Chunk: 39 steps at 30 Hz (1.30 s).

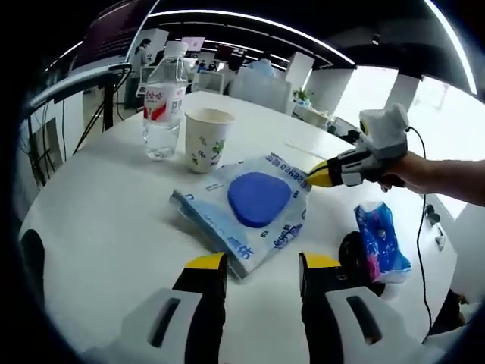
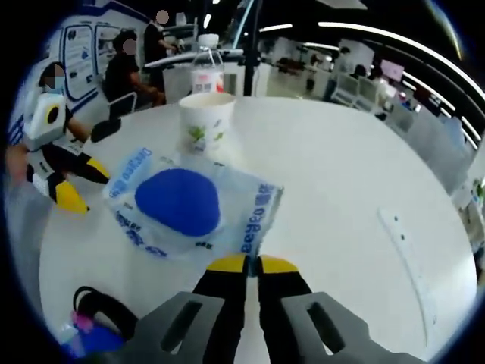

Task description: Arrange the tabletop items into an orderly group along one side of the table until the central work area is clear of visible clutter.

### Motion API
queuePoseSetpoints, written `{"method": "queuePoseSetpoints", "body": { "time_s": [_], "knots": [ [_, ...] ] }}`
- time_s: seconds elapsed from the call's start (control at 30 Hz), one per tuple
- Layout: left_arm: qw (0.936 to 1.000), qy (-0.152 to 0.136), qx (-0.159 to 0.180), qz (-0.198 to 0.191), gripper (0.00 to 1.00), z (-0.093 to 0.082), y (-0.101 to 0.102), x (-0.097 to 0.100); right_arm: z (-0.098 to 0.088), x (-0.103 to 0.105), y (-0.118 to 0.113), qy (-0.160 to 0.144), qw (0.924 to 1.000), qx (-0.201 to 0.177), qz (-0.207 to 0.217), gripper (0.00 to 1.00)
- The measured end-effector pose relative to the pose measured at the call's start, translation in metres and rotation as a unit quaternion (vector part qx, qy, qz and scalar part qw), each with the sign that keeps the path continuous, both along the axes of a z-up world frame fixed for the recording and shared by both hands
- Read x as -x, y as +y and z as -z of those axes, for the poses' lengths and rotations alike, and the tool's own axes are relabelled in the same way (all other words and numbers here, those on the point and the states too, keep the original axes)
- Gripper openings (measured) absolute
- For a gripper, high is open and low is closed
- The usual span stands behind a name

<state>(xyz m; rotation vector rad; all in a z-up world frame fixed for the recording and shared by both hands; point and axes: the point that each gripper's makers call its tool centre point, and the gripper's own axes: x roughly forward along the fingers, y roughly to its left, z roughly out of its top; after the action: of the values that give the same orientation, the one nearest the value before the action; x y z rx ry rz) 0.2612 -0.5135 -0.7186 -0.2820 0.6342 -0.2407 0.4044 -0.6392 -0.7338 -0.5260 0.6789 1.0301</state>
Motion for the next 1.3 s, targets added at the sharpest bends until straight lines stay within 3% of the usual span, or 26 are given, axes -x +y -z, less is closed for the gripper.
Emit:
{"method": "queuePoseSetpoints", "body": {
  "time_s": [0.27, 0.5, 0.7, 0.8, 0.83, 1.07, 1.3],
  "knots": [
    [0.9996, 0.013, -0.023, -0.01, 0.3, 0.004, 0.007, -0.007, 0.0, 0.003, -0.002, 0.007, 1.0, -0.001, 0.001, 0.01],
    [0.999, 0.024, -0.021, -0.031, 0.24, 0.009, 0.016, -0.016, 0.0, 0.007, -0.006, 0.016, 0.9998, -0.005, 0.01, 0.0],
    [0.9978, 0.044, -0.013, -0.048, 0.16, 0.018, 0.024, -0.021, 0.0, 0.01, -0.008, 0.028, 0.9993, -0.011, 0.022, 0.0],
    [0.9971, 0.062, -0.022, -0.036, 0.13, 0.025, 0.022, -0.018, 0.0, 0.012, -0.008, 0.03, 0.9992, -0.013, 0.024, 0.0],
    [0.9977, 0.051, -0.031, -0.033, 0.12, 0.023, 0.023, -0.021, 0.0, 0.012, -0.008, 0.029, 0.9993, -0.013, 0.022, 0.0],
    [0.9973, 0.058, -0.031, -0.032, 0.05, 0.024, 0.02, -0.022, 0.002, 0.013, -0.01, 0.037, 0.9988, -0.015, 0.026, 0.0],
    [0.9977, 0.048, -0.046, -0.016, 0.0, 0.018, 0.019, -0.024, 0.001, 0.015, -0.012, 0.033, 0.9992, -0.007, 0.023, 0.0]
  ]
}}
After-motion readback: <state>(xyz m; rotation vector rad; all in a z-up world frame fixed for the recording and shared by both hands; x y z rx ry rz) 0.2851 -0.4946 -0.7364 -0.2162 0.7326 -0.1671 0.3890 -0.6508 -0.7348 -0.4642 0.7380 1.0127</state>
